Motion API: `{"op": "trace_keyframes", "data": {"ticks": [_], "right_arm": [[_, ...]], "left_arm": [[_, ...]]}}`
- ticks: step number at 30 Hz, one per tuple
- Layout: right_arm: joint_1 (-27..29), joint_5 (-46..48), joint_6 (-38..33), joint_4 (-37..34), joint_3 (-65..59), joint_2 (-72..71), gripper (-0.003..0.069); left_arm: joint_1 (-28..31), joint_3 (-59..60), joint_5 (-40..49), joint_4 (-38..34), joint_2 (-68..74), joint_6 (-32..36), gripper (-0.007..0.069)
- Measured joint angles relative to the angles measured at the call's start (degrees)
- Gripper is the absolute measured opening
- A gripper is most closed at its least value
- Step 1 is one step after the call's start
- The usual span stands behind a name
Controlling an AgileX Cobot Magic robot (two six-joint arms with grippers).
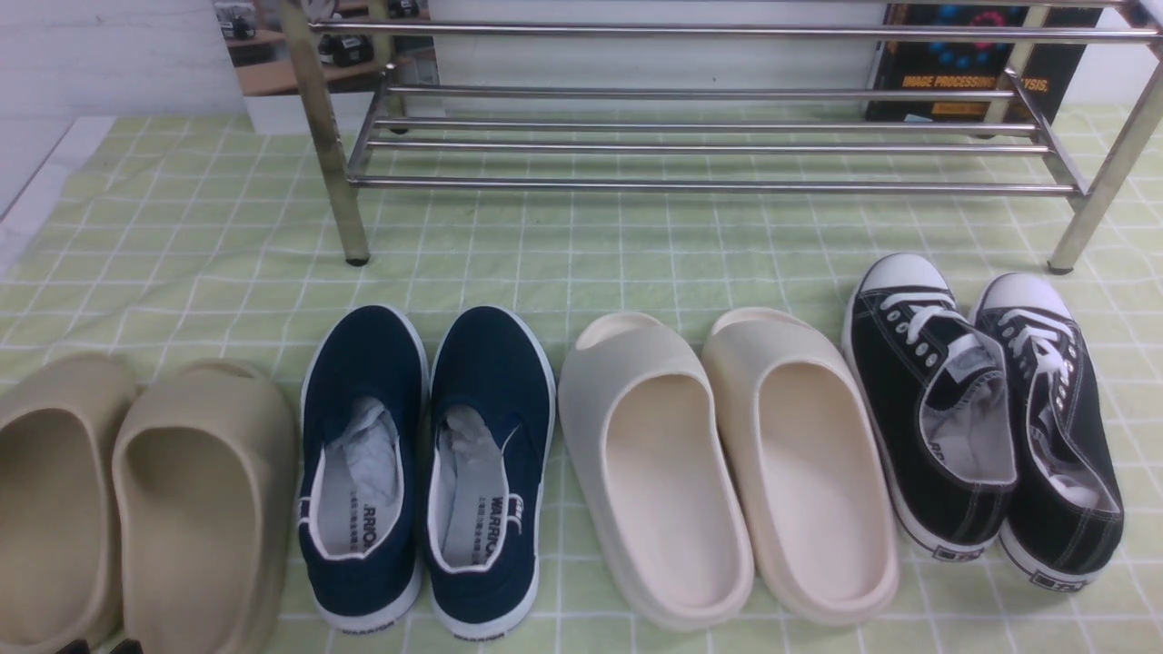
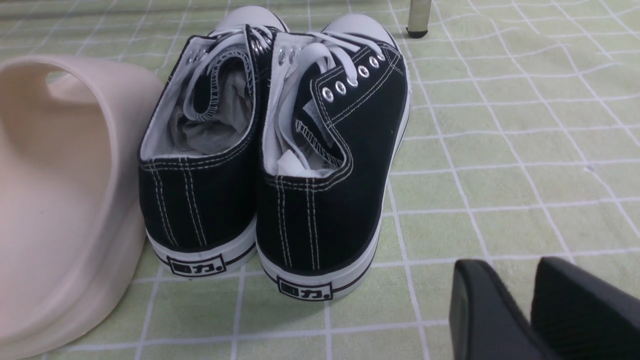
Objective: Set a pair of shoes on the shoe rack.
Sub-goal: Use the right arm to grab the shoe closest to it
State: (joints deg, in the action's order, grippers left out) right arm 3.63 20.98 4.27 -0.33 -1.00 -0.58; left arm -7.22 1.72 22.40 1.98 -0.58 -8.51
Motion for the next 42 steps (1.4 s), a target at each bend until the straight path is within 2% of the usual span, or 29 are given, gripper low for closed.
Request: {"op": "trace_keyframes", "data": {"ticks": [5, 7, 8, 10, 11, 12, 15, 17, 19, 22, 23, 24, 26, 27, 28, 31, 34, 35, 37, 42], "right_arm": [[0.0, -6.7, 0.0, 0.0, -0.5, 0.0, 0.0206], [0.0, -17.0, 0.0, 0.0, -0.5, 0.0, 0.0209], [0.0, -18.8, 0.0, 0.0, -0.5, 0.0, 0.0209], [0.0, -31.1, 0.3, 0.0, -0.5, 0.0, 0.0216], [0.0, -32.0, 0.5, 0.0, -0.5, 0.0, 0.0216], [0.0, -40.5, 2.3, 0.0, -0.5, 0.0, 0.0217], [0.0, -53.0, 6.8, 0.0, -0.5, 0.0, 0.0218], [0.0, -59.0, 8.4, 0.0, -0.5, -0.1, 0.0218], [0.0, -61.3, 9.1, 0.0, -0.5, -0.1, 0.0218], [0.0, -58.4, 9.4, 0.3, 1.8, -0.1, 0.0193], [0.0, -53.1, 9.0, 0.0, 6.0, 0.3, 0.0147], [0.0, -52.5, 8.9, 0.0, 6.6, 0.7, 0.0141], [0.0, -46.3, 6.9, 0.0, 12.5, 3.1, 0.0069], [0.0, -40.8, 4.7, 0.0, 18.0, 6.9, 0.0017], [0.0, -37.4, 2.8, 0.3, 21.3, 9.8, 0.0001], [0.0, -26.8, -1.9, 0.0, 30.3, 20.6, -0.0001], [0.0, -18.5, -2.5, 0.0, 34.7, 27.9, 0.0002], [0.0, -11.2, -2.7, -0.6, 38.0, 34.0, 0.0004], [0.0, 1.7, -3.2, -3.1, 42.2, 42.3, 0.0005], [-2.3, 15.3, -6.6, -9.6, 48.6, 56.1, 0.0031]], "left_arm": [[0.0, 0.0, 0.0, 0.0, 0.0, 0.0, 0.0239], [0.0, 0.0, 0.0, 0.0, 0.0, 0.0, 0.0239], [0.0, 0.0, 0.0, 0.0, 0.0, 0.0, 0.0239], [0.0, 0.0, 0.0, 0.0, 0.0, 0.0, 0.0239], [0.0, 0.0, 0.0, 0.0, 0.0, 0.0, 0.0239], [0.0, 0.0, 0.0, 0.0, 0.0, 0.0, 0.0239], [0.0, 0.0, 0.0, 0.0, 0.0, 0.0, 0.0239], [0.0, 0.0, 0.0, 0.0, 0.0, 0.0, 0.0239], [0.0, 0.0, 0.0, 0.0, 0.0, 0.0, 0.0239], [0.0, 0.0, 0.0, 0.0, 0.0, 0.0, 0.0239], [0.0, 0.0, 0.0, 0.0, 0.0, 0.0, 0.0239], [0.0, 0.0, 0.0, 0.0, 0.0, 0.0, 0.0239], [0.0, 0.0, 0.0, 0.0, 0.0, 0.0, 0.0239], [0.0, 0.0, 0.0, 0.0, 0.0, 0.0, 0.0239], [0.0, 0.0, 0.0, 0.0, 0.0, 0.0, 0.0239], [0.0, 0.0, 0.0, 0.0, 0.0, 0.0, 0.0239], [0.0, 0.0, 0.0, 0.0, 0.0, 0.0, 0.0239], [0.0, 0.0, 0.0, 0.0, 0.0, 0.0, 0.0239], [0.0, 0.0, 0.0, 0.0, 0.0, 0.0, 0.0239], [0.0, 0.0, 0.0, 0.0, 0.0, 0.0, 0.0239]]}}
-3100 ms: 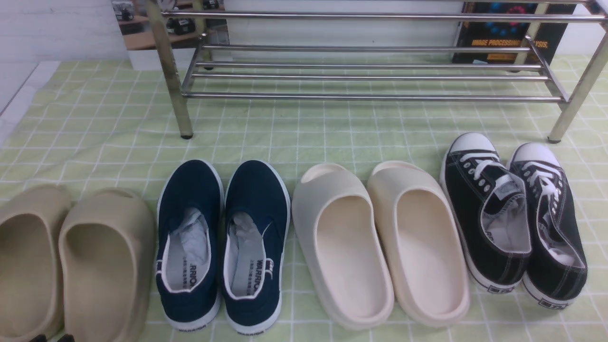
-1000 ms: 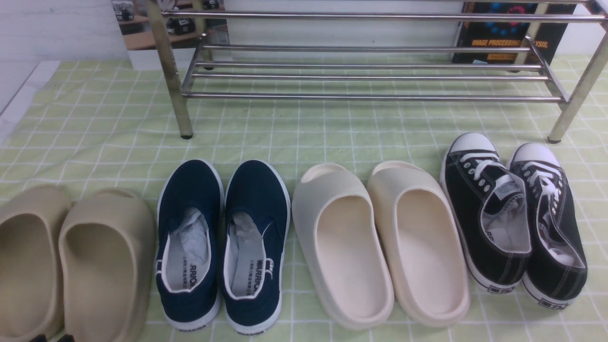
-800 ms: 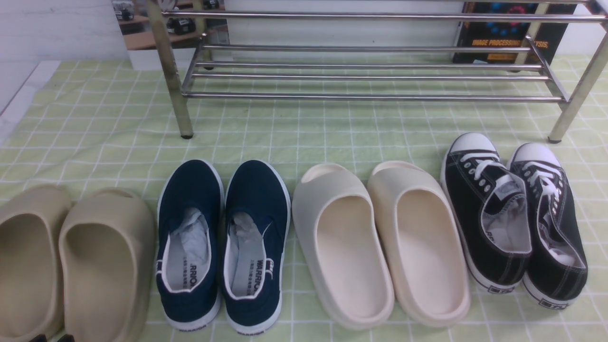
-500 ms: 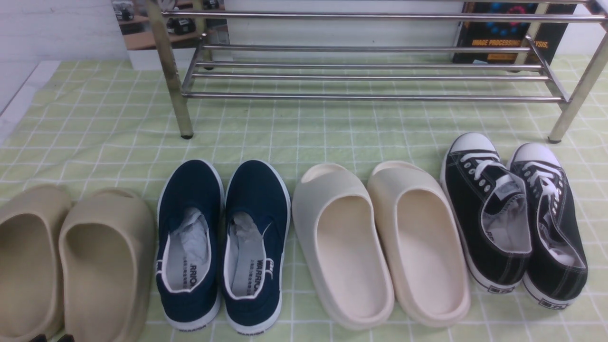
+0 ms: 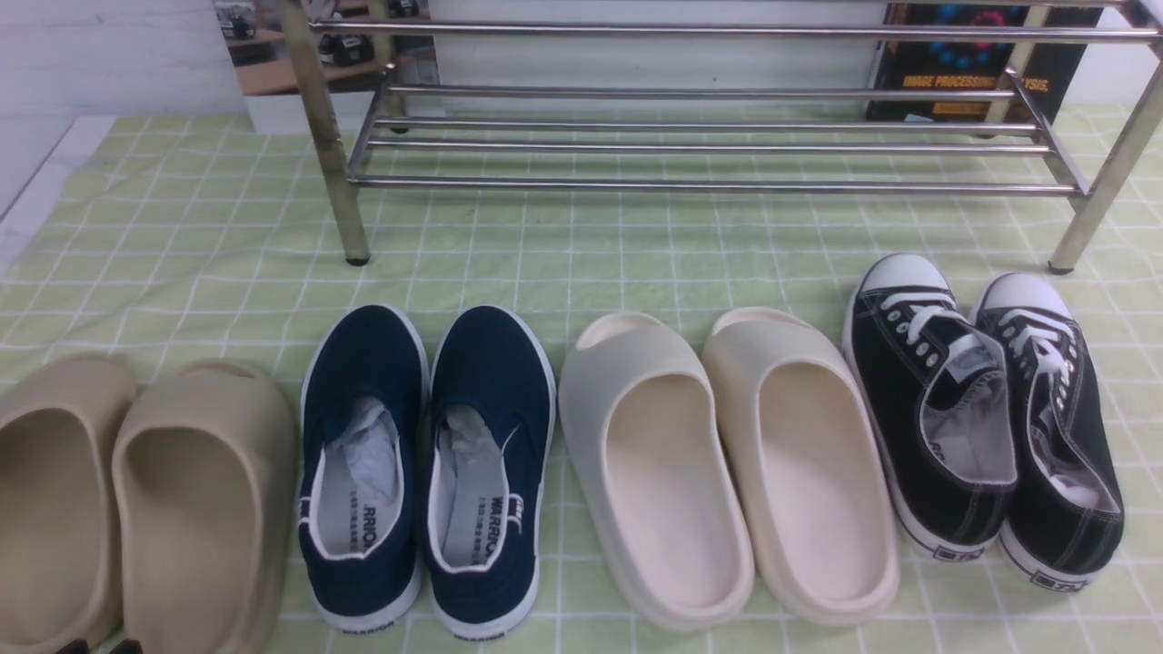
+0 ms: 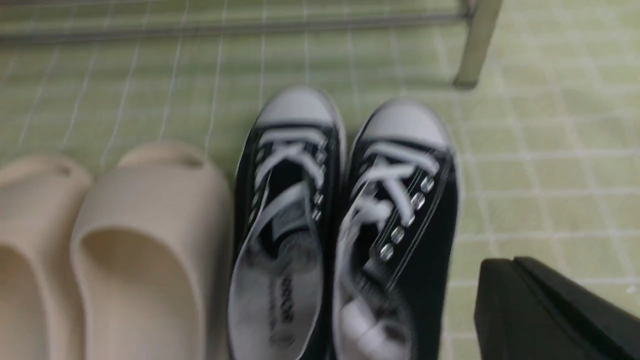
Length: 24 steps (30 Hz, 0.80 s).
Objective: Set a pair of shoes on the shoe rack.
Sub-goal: Use the right arm to grab the shoe closest to it
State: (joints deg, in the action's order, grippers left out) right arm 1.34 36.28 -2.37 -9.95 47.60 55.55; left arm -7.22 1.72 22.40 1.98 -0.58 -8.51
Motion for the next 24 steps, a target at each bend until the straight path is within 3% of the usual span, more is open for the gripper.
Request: {"op": "trace_keyframes", "data": {"ticks": [5, 9, 12, 16, 24], "right_arm": [[-8.7, 4.9, -5.2, -3.0, 6.4, 11.9, 0.019], [-13.3, 7.1, -4.2, -2.3, 10.4, 21.5, 0.0395], [-14.8, 7.0, -1.5, -0.3, 11.8, 27.6, 0.0492], [-15.0, 5.8, 2.4, 3.2, 11.9, 33.6, 0.0486], [-15.0, 0.8, 4.3, 0.9, 12.1, 41.0, 0.0243]], "left_arm": [[0.0, 0.0, 0.0, 0.0, 0.0, 0.0, 0.0239], [0.0, 0.0, 0.0, 0.0, 0.0, 0.0, 0.0239], [0.0, 0.0, 0.0, 0.0, 0.0, 0.0, 0.0239], [0.0, 0.0, 0.0, 0.0, 0.0, 0.0, 0.0239], [0.0, 0.0, 0.0, 0.0, 0.0, 0.0, 0.0239]]}}
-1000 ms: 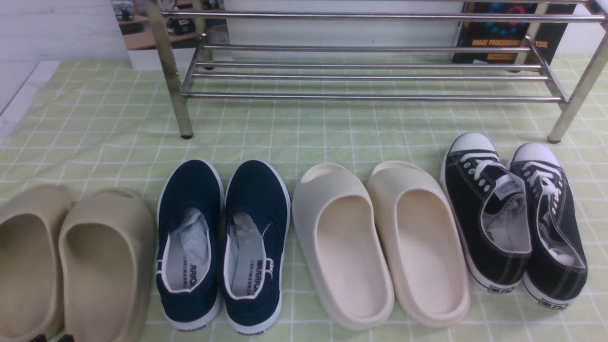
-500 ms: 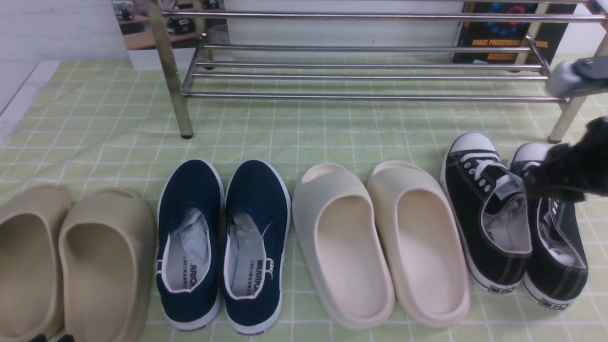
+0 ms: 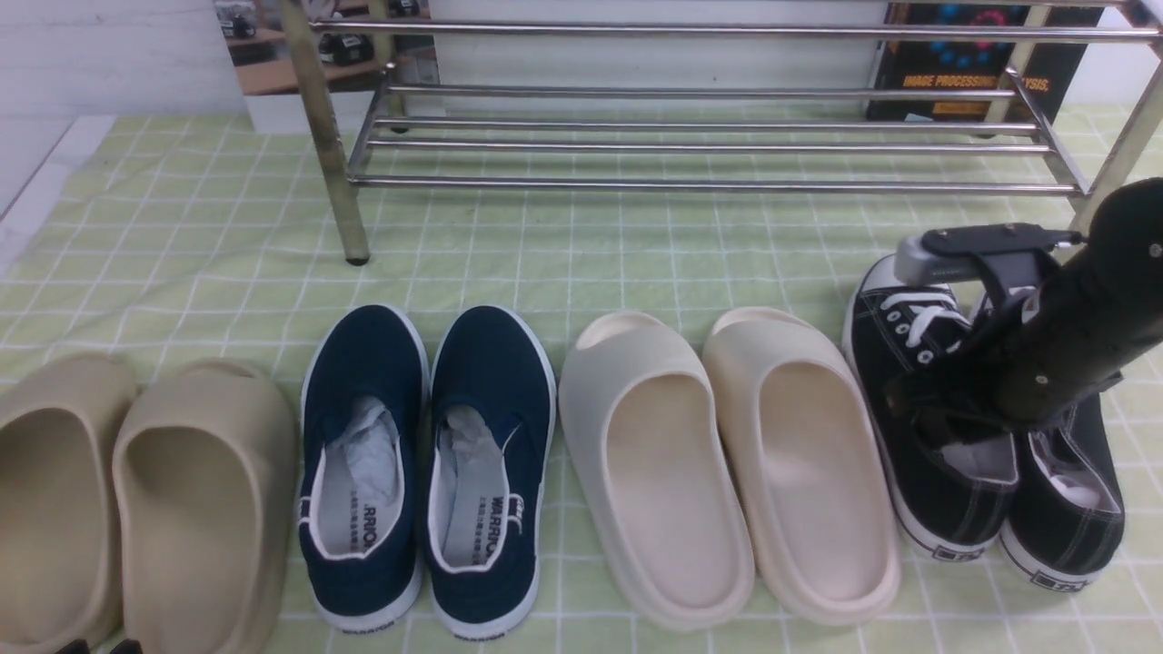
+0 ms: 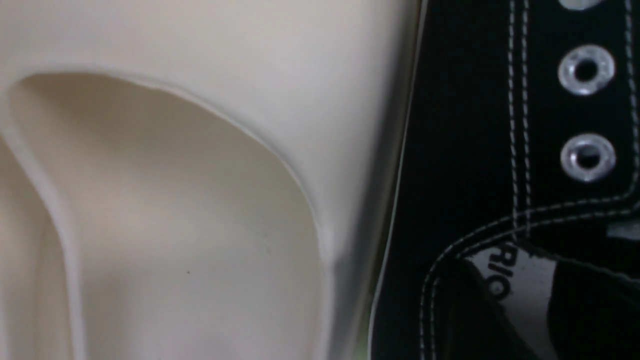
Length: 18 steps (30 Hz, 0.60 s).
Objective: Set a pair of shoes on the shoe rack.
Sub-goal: Use the right arm to grab the shoe closest to it
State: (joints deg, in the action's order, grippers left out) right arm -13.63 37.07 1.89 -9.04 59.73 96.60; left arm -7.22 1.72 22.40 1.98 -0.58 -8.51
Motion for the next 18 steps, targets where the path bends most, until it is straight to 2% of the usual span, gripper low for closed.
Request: {"op": "trace_keyframes", "data": {"ticks": [3, 5, 11, 12, 14, 18], "right_arm": [[0.0, -0.4, 0.0, -1.1, 0.0, 0.8, 0.0193], [0.0, -0.2, 0.0, -1.5, 0.2, 0.8, 0.0203], [0.0, 1.9, 0.0, -1.5, 1.6, 0.4, 0.037], [0.0, 2.6, 0.0, -1.6, 2.1, 0.5, 0.0434], [0.1, 3.0, 0.0, -2.4, 2.4, 0.5, 0.0492], [0.3, 3.2, 0.0, -3.3, 2.4, 0.5, 0.0517]], "left_arm": [[0.0, 0.0, 0.0, 0.0, 0.0, 0.0, 0.0239], [0.0, 0.0, 0.0, 0.0, 0.0, 0.0, 0.0239], [0.0, 0.0, 0.0, 0.0, 0.0, 0.0, 0.0239], [0.0, 0.0, 0.0, 0.0, 0.0, 0.0, 0.0239], [0.0, 0.0, 0.0, 0.0, 0.0, 0.0, 0.0239], [0.0, 0.0, 0.0, 0.0, 0.0, 0.0, 0.0239]]}}
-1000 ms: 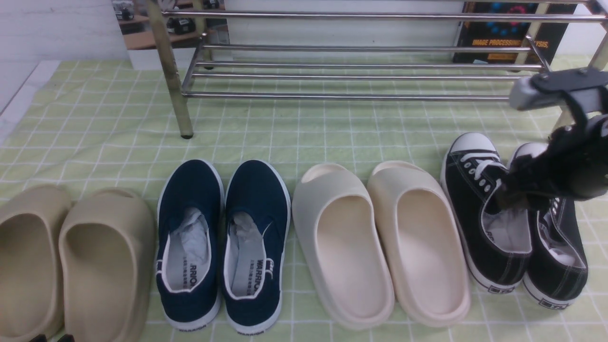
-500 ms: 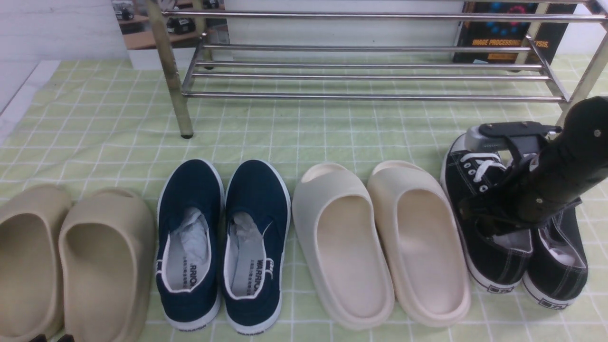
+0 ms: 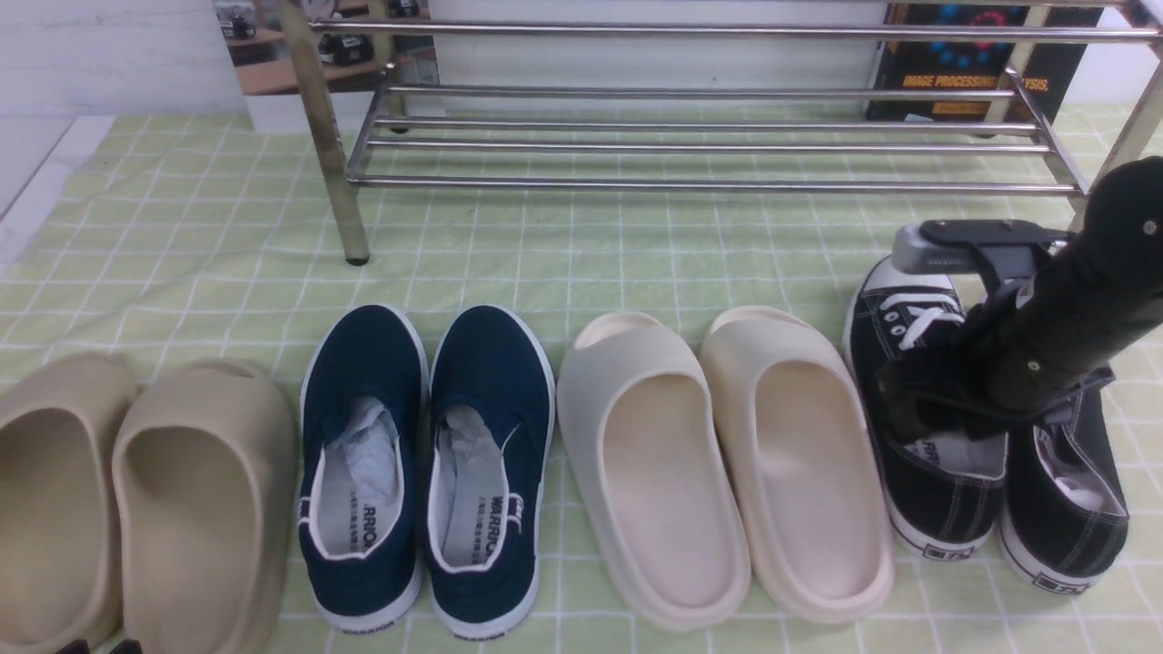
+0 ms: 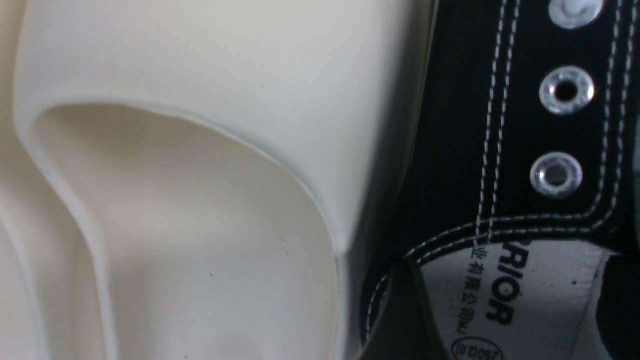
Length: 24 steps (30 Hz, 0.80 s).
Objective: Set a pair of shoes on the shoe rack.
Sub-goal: Use the right arm to grab the shoe closest to it
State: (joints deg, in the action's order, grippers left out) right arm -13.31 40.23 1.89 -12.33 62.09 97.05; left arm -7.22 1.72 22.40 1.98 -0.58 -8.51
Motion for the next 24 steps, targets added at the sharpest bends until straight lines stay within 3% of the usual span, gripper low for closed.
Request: {"op": "trace_keyframes", "data": {"ticks": [8, 18, 23, 24], "right_arm": [[0.0, 0.5, 0.0, -1.7, 0.1, -1.3, 0.043], [-0.4, 0.9, -0.8, -5.1, 0.1, -2.4, 0.0487], [-0.4, -0.6, -4.3, -4.6, 0.1, 0.8, 0.0347], [-0.4, -1.4, -5.8, -3.9, 0.1, 2.1, 0.0229]], "left_arm": [[0.0, 0.0, 0.0, 0.0, 0.0, 0.0, 0.0239], [0.0, 0.0, 0.0, 0.0, 0.0, 0.0, 0.0239], [0.0, 0.0, 0.0, 0.0, 0.0, 0.0, 0.0239], [0.0, 0.0, 0.0, 0.0, 0.0, 0.0, 0.0239]]}}
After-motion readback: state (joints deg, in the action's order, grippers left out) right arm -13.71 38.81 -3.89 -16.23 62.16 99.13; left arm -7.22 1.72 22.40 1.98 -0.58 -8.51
